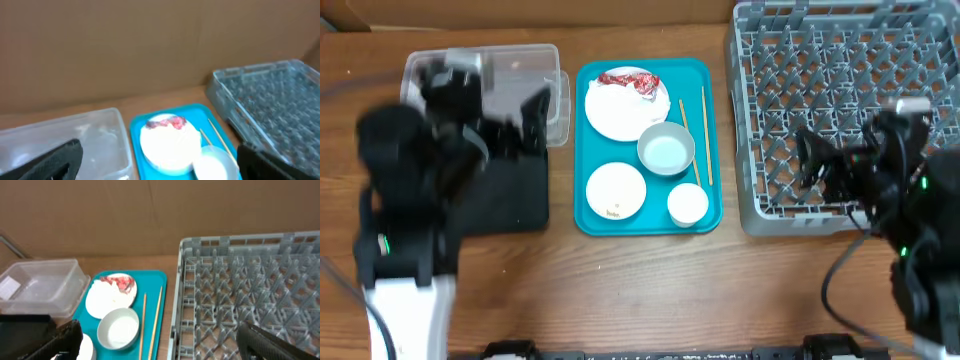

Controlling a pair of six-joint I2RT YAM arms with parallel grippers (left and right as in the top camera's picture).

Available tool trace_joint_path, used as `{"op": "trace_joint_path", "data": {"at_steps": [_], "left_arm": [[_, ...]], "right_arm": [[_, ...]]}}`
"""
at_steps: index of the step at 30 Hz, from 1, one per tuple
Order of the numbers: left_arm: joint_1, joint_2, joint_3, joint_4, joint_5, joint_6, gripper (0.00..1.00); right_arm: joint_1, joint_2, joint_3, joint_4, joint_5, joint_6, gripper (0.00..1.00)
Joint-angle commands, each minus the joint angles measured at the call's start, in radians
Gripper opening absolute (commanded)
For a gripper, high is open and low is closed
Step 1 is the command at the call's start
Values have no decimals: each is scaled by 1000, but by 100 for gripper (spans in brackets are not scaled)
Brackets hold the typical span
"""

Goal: Sort waste into correct bins and load items into the dishwasher
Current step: 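Reach the left gripper to the white plate and grasp the red wrapper and tissue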

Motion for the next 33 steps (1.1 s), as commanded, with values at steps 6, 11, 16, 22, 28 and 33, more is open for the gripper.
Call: {"op": "trace_joint_path", "data": {"at_steps": [6,11,16,22,28,33], "left_arm": [[-190,648,834,-562,-231,39,100],[-240,859,1016,-649,-295,58,100],[-243,983,1016,-629,-184,-20,100],[-248,1113,1016,-533,-104,-45,100],[-272,1239,1016,-426,-261,-329,95],[-306,1330,1016,-411,-364,-455,100]], "right_arm": [[4,229,160,-119,-24,-3,100],[4,295,160,-126,-35,-3,100],[4,330,160,-136,-35,6,100],[4,341,159,-164,-74,42,100],[4,341,159,-194,-74,42,100],[4,341,159,-229,-73,42,100]]}}
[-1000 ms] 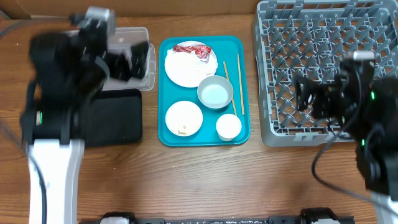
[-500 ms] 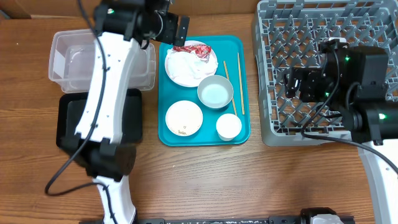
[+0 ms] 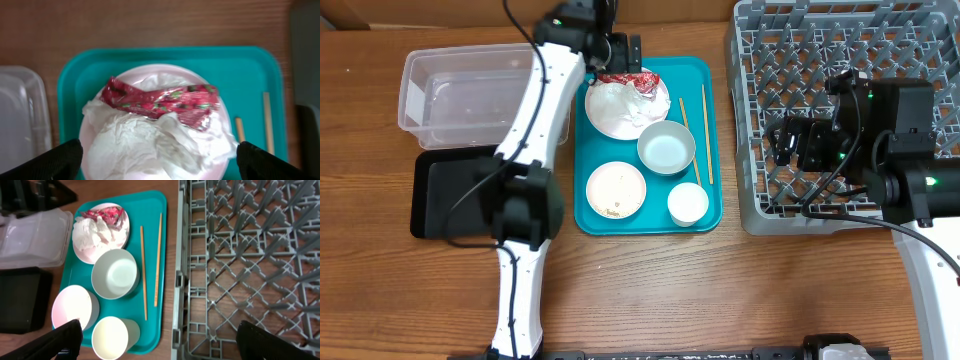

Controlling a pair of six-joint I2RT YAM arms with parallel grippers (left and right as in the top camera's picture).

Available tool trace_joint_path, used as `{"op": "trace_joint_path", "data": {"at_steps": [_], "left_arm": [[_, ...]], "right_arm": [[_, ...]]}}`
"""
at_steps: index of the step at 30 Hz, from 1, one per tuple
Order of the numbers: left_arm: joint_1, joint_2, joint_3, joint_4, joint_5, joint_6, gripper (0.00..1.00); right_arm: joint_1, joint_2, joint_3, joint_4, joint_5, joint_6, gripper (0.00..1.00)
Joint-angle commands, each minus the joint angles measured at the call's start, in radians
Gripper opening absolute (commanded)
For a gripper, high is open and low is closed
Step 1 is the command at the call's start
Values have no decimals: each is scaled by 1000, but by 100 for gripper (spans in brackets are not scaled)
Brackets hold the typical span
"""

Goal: Sort waste into correct bins and load items into the dishwasher
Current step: 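Reach the left gripper to the white plate and grasp the red wrapper and tissue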

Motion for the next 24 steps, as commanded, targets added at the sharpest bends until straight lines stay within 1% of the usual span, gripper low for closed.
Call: {"op": "trace_joint_path", "data": {"at_steps": [1,8,14,22,23,24], "left_arm": [[-38,69,23,1,-109,-161,100],[-81,159,23,24,-160,-163,100],[-82,208,23,63,-163,-163,100],[-82,245,22,75,-163,-161,100],[-82,245,21,71,-163,-158,96],[-82,246,19,63,-163,-148,90]], "right_arm": [[4,-2,29,-15,-8,8,100],[4,-2,29,-54,-8,8,100],[4,-2,29,-51,-8,8,100],[4,-2,29,-50,-8,8,100],[4,-2,29,-50,-8,8,100],[4,-2,29,-50,-8,8,100]]}}
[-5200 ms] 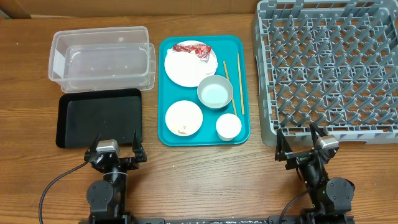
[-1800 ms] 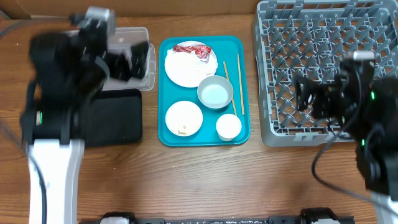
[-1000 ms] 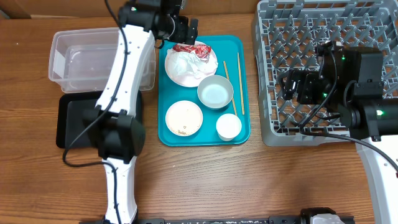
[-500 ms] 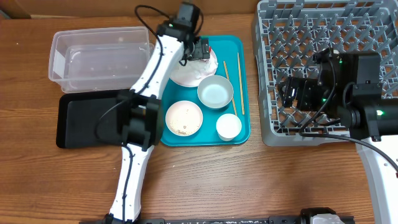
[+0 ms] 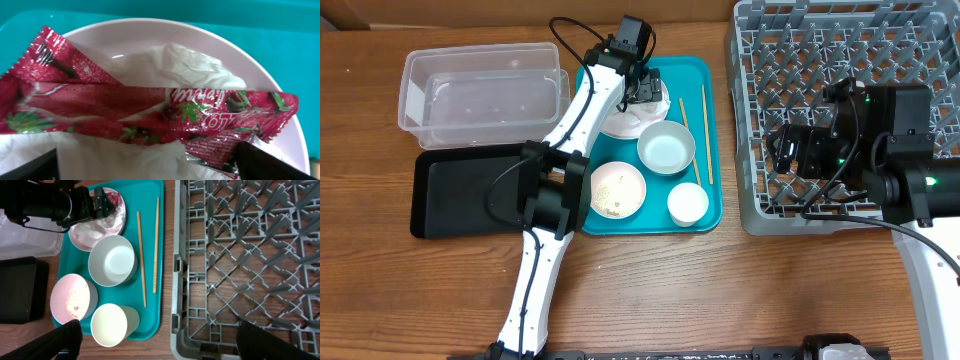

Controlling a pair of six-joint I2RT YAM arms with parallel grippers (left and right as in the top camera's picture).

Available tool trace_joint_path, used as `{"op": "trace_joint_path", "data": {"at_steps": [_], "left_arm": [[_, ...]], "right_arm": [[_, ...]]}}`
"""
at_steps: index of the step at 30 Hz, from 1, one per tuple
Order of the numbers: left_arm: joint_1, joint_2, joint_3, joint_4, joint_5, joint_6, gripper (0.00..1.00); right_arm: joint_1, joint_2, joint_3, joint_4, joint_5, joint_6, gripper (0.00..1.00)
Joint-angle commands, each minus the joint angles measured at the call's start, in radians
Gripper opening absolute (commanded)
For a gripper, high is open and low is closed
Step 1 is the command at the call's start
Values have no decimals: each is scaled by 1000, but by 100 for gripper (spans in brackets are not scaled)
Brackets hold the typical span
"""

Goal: Sort waste into correct bins and load items into the dishwasher
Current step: 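Reach the left gripper to the white plate and grasp the red wrapper and tissue, then carry the wrapper and tissue left and drop them into the clear bin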

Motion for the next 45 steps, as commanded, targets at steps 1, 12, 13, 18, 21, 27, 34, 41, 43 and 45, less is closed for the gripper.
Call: {"op": "trace_joint_path", "data": {"at_steps": [1,12,13,18,21,27,34,41,43,45], "left_arm": [[2,48,17,-23,-9,3,79],[10,37,31,-191,-5,58,4],[10,29,44,-203,-5,59,4],[11,-19,212,-320,-5,87,4],[31,-71,380,-444,32,87,4],[137,-162,512,-620,98,25,4],[308,-145,476,-692,27,-179,4],[406,-102,326,-545,18,-294,5],[414,-102,274,-498,18,-311,10],[416,-102,240,-464,18,-310,27]], "right_arm": [[4,-2,29,5,-8,5,100],[4,-2,29,6,-9,5,100],[4,-2,29,9,-9,5,100],[4,-2,29,16,-9,5,100],[4,-2,29,17,-8,5,100],[4,-2,29,17,-9,5,100],[4,-2,29,36,-9,5,100],[4,-2,29,50,-9,5,100],[4,-2,29,50,-9,5,100],[4,-2,29,51,-8,5,100]]}}
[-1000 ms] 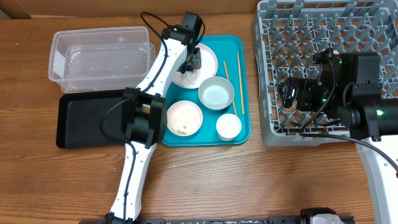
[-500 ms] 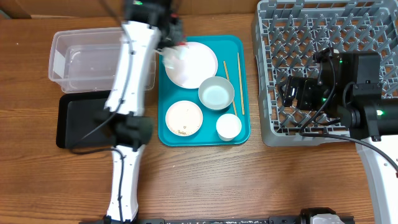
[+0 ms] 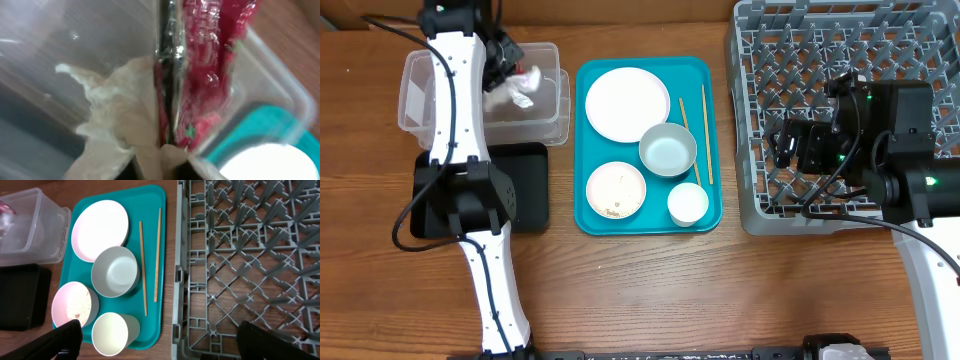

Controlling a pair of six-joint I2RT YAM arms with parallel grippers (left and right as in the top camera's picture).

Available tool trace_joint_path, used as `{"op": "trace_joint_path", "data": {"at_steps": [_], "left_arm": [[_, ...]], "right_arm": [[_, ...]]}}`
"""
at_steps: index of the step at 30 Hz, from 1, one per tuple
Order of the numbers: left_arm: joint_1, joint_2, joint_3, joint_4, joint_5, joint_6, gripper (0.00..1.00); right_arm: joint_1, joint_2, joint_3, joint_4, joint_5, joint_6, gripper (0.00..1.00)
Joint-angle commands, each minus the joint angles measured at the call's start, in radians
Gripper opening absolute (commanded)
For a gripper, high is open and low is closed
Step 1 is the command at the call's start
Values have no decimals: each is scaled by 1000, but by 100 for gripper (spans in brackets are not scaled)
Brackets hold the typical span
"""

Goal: Sort waste into correct bins and load items into the dishwasher
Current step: 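Carry the wrapper and tissue left and drop them into the clear bin, then reach the left gripper to the pink bowl and grasp its rim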

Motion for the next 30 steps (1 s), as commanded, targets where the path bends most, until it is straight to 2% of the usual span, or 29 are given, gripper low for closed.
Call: {"op": "trace_joint_path", "data": {"at_steps": [1,3,4,7,10,12,17,21,23,24,30], "left_arm": [[-2,13,-60,41,-12,-51,41],[-2,13,-61,35,-11,-40,67],[-2,11,-60,35,-8,-29,77],[-2,1,-57,35,15,30,88],[-3,-27,-23,5,45,198,100],[-4,-67,19,-41,86,306,100],[-31,-161,45,-99,344,558,89],[-112,-227,45,-200,386,676,90],[-150,-239,45,-261,375,694,90],[-164,-242,43,-271,370,694,85],[-255,-290,-5,-271,366,619,80]], "right_arm": [[4,-2,29,10,-8,5,100],[4,-2,29,18,-8,5,100],[4,-2,29,23,-8,5,100],[4,-2,29,30,-9,5,100],[4,-2,29,33,-25,5,100],[4,-2,29,43,-55,5,100],[4,-2,29,68,-69,6,100],[4,-2,29,74,-69,21,100],[4,-2,29,73,-69,21,100],[4,-2,29,73,-69,21,100],[4,-2,29,65,-68,20,100]]}}
